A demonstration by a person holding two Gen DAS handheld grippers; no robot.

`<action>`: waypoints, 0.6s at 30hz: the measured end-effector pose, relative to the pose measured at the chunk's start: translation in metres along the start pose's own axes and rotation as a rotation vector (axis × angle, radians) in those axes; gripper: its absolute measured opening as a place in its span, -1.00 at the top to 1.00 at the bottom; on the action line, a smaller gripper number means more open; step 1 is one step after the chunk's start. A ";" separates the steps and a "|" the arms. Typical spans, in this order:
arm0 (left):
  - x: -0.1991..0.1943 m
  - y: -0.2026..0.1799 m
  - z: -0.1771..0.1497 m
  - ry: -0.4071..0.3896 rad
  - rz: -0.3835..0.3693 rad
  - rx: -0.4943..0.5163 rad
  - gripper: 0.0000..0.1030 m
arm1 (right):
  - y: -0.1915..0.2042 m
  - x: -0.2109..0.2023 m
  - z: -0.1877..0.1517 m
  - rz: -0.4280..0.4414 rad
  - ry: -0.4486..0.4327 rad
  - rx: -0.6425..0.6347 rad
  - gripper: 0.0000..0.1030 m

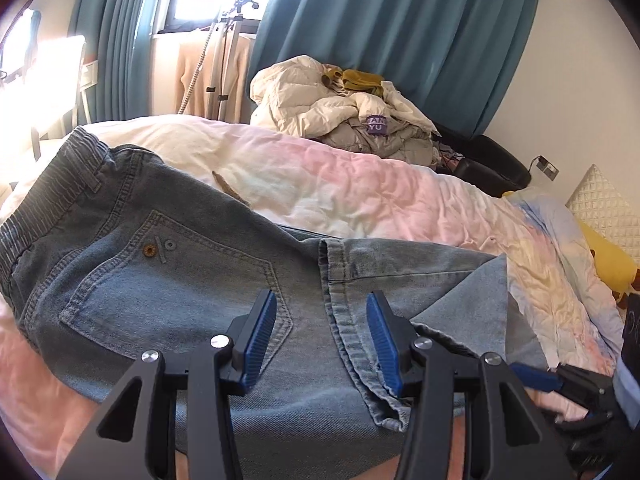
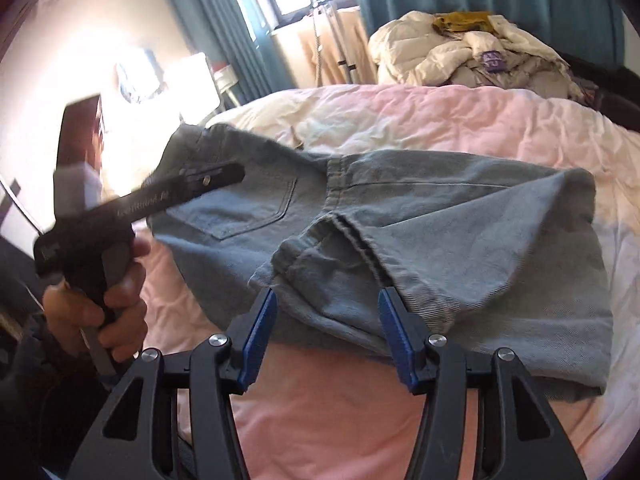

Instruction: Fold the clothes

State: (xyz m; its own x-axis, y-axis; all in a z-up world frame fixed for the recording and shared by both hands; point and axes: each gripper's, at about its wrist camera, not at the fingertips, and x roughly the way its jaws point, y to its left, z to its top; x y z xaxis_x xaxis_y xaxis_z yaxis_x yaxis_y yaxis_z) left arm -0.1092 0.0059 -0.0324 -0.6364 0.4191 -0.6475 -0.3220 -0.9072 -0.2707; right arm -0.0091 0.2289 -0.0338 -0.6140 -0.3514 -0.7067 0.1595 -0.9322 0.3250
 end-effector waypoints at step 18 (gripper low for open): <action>0.034 -0.054 -0.035 0.190 -0.081 0.145 0.06 | -0.065 0.007 -0.019 0.045 0.042 0.283 -0.04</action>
State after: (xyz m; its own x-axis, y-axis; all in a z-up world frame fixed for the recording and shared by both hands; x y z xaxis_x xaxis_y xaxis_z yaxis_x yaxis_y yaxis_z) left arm -0.0887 0.0677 -0.0645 -0.4656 0.4635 -0.7539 -0.4724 -0.8505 -0.2312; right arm -0.0089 0.2851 -0.0714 -0.5775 -0.4008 -0.7112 -0.0400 -0.8562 0.5151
